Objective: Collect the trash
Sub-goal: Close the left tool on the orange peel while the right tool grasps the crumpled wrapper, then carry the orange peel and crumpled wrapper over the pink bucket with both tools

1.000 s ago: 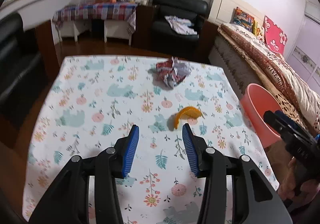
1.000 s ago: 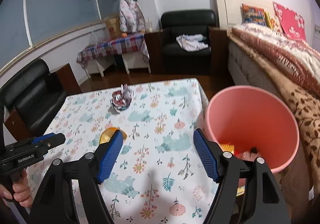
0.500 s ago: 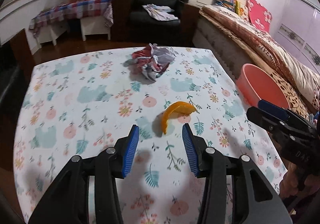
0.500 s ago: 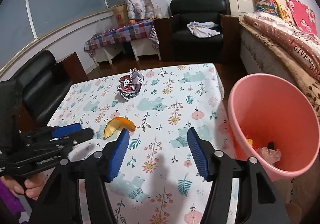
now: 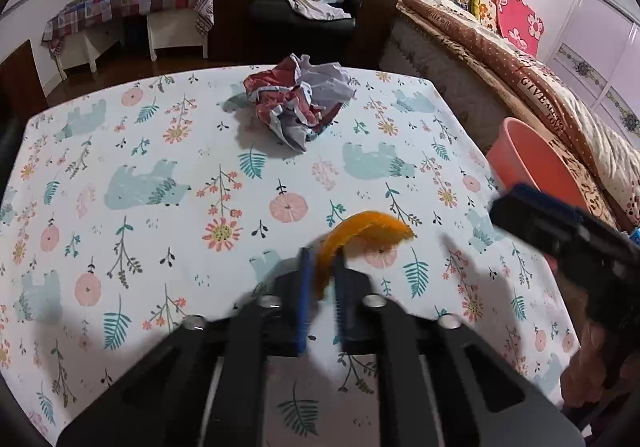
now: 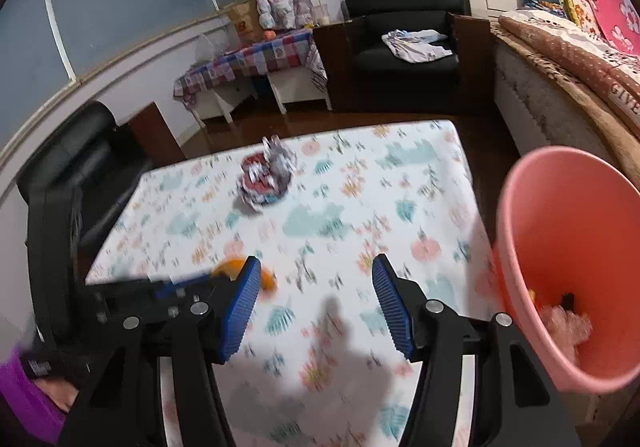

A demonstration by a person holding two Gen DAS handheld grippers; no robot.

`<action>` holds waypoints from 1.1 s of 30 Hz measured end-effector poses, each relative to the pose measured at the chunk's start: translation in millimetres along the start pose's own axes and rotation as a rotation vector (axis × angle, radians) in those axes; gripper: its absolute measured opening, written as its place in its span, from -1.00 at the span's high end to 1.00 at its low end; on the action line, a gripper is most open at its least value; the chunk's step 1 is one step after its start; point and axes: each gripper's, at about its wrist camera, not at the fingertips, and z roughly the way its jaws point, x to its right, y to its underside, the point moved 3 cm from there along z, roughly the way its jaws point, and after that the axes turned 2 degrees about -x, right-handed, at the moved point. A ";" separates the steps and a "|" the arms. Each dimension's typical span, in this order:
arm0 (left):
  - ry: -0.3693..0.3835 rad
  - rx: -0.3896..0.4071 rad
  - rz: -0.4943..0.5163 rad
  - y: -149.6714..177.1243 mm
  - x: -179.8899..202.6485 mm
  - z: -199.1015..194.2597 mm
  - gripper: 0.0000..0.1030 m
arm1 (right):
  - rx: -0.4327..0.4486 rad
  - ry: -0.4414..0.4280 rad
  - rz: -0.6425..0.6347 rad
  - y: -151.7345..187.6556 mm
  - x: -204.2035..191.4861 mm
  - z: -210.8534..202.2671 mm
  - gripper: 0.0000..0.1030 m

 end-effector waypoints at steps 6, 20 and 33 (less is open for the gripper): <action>-0.005 0.027 -0.042 4.6 -15.6 -15.1 0.89 | 0.031 -0.050 -0.006 -34.6 -12.3 19.6 -0.12; 0.001 0.048 -0.136 11.2 -48.2 -35.1 0.89 | -0.033 -0.079 0.070 -92.4 -21.6 102.3 -0.12; -0.002 0.046 -0.156 13.6 -53.3 -38.7 0.89 | -0.145 -0.108 0.116 -76.3 -16.9 136.5 0.72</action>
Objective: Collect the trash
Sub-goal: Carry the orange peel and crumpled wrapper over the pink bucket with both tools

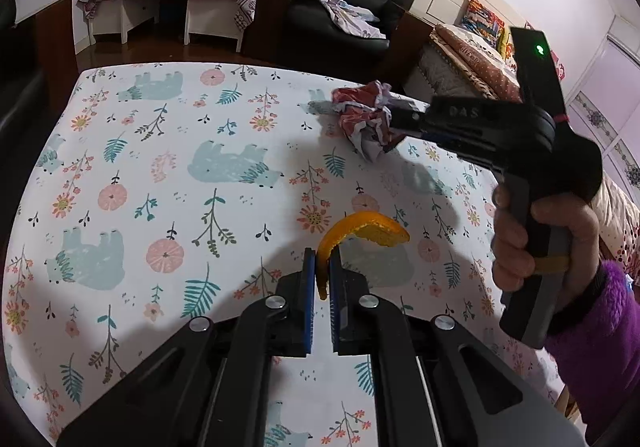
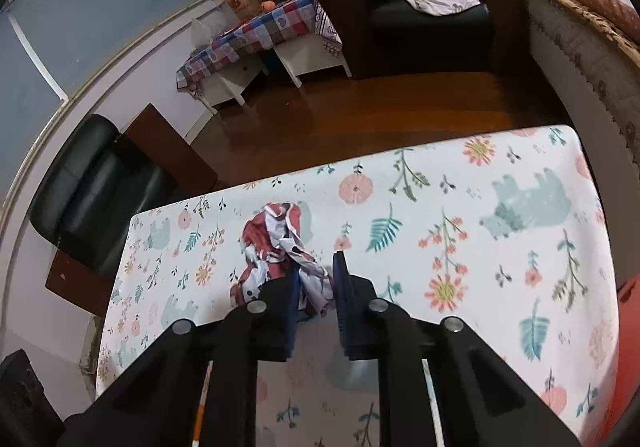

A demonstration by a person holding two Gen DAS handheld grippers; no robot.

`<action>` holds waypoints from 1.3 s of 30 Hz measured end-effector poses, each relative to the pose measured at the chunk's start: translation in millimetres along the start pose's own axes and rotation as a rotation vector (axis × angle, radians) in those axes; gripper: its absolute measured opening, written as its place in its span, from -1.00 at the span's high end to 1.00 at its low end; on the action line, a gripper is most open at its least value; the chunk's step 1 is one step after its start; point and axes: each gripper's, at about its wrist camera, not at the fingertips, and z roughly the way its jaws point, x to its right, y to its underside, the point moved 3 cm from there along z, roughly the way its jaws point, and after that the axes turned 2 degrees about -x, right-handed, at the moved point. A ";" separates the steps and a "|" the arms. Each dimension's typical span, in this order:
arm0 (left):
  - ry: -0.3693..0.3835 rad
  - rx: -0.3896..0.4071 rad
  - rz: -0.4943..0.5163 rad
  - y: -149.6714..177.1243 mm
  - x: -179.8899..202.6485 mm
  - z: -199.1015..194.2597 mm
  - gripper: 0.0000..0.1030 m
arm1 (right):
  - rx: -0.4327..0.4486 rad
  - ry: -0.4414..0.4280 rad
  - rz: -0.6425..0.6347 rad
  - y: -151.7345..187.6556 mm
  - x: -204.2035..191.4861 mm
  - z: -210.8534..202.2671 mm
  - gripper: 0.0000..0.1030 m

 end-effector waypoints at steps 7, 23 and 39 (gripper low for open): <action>-0.001 0.001 -0.004 4.0 4.0 -6.5 0.89 | 0.049 0.000 0.024 22.6 9.8 -42.2 0.75; -0.031 0.011 0.027 7.6 39.7 -11.9 0.89 | 0.138 0.031 0.025 75.9 43.4 -143.8 0.76; -0.036 0.043 0.091 -6.3 87.3 -17.1 0.89 | 0.240 0.058 0.061 86.1 70.9 -201.4 0.76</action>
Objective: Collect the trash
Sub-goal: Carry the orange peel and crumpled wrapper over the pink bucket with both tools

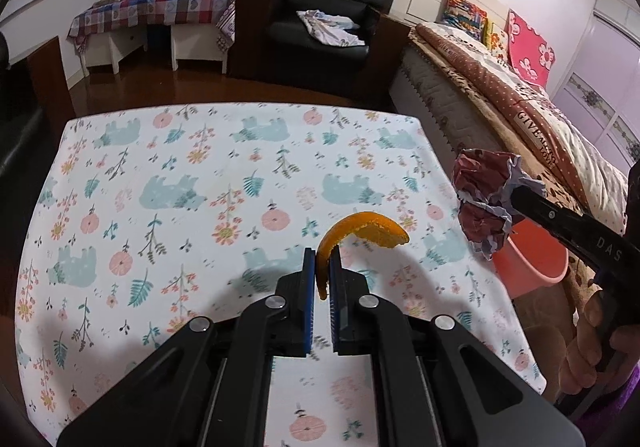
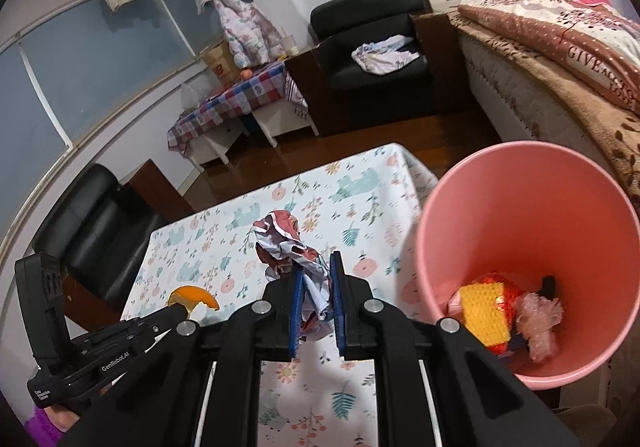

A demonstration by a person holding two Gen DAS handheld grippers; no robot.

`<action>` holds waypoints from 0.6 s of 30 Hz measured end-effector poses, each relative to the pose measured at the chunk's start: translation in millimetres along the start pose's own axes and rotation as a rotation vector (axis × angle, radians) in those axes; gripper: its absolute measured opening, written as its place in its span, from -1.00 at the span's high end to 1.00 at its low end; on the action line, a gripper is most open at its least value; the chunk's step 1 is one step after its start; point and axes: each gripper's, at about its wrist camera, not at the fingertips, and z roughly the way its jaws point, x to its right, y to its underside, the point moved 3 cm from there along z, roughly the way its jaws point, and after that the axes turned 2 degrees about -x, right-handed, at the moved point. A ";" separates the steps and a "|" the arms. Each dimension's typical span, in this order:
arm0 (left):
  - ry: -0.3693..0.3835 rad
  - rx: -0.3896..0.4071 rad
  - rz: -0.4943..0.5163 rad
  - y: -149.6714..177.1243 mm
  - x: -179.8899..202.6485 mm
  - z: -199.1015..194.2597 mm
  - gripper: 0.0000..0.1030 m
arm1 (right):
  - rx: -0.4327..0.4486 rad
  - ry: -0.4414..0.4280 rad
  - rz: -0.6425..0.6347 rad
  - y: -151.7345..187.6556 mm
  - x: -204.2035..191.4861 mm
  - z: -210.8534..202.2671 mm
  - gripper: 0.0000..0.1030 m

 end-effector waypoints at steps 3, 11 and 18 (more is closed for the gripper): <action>0.006 0.010 0.013 -4.0 9.4 -1.4 0.89 | 0.024 0.017 0.009 -4.0 8.7 -10.0 0.76; 0.036 0.041 0.054 -19.3 40.3 -2.5 0.89 | 0.087 0.084 0.047 -13.6 37.4 -36.1 0.76; 0.065 0.051 0.104 -29.2 71.0 1.0 0.89 | 0.138 0.152 0.091 -20.6 68.8 -58.7 0.76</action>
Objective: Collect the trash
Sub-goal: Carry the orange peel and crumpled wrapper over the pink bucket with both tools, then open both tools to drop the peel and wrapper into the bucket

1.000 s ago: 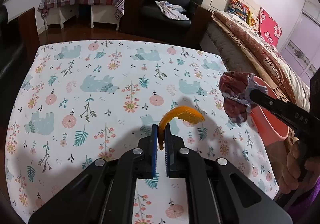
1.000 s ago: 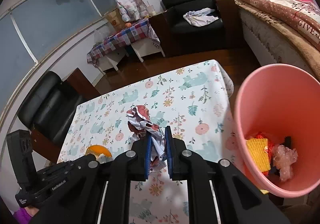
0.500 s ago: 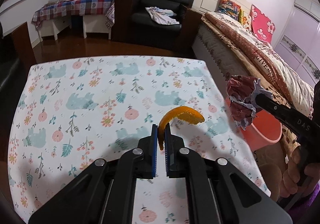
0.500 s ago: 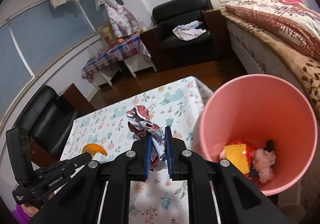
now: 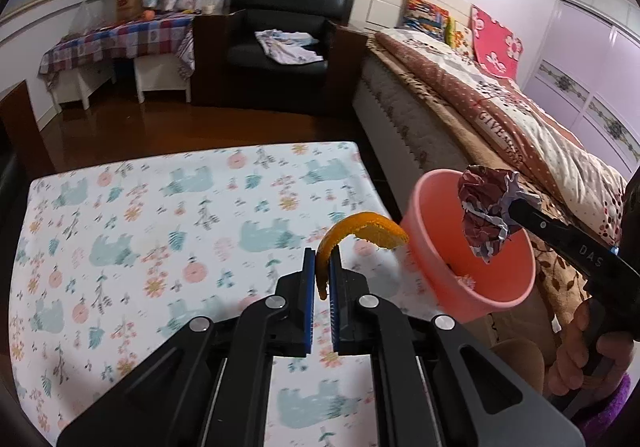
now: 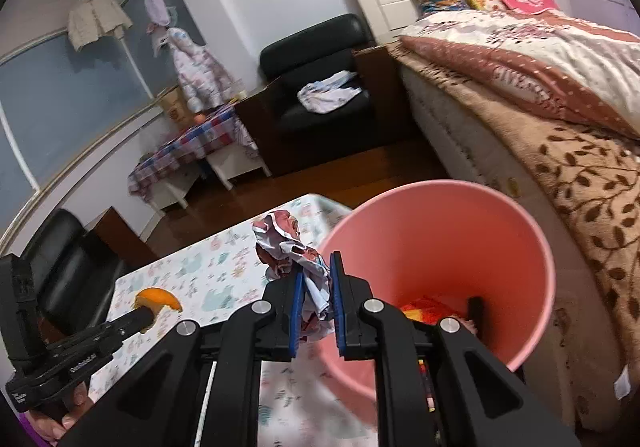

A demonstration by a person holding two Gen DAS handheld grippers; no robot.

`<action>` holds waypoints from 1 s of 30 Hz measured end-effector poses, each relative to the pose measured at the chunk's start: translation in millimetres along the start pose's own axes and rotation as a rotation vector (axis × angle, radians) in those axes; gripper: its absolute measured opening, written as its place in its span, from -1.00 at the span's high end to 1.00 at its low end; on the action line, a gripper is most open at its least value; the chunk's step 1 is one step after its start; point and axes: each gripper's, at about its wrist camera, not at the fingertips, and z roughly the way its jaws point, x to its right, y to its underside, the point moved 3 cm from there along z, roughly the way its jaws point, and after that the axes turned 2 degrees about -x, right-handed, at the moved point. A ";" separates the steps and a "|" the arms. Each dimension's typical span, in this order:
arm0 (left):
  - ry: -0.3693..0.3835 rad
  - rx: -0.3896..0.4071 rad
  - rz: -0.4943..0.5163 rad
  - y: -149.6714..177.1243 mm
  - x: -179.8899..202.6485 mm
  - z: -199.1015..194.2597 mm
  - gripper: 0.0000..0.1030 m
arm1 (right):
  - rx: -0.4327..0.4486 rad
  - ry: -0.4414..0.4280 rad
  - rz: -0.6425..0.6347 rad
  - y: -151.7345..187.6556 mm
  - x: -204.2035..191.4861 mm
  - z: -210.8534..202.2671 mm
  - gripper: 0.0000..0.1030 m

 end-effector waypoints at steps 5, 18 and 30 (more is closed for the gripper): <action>0.025 0.007 0.036 -9.3 22.9 4.9 0.89 | 0.032 0.049 0.021 -6.5 19.2 -8.9 0.76; 0.072 -0.002 0.125 -21.0 73.1 25.1 0.89 | 0.065 0.145 0.060 -14.8 62.4 -13.5 0.76; 0.115 -0.033 0.181 -20.3 113.0 49.7 0.89 | 0.070 0.198 0.106 -13.5 100.8 -10.0 0.76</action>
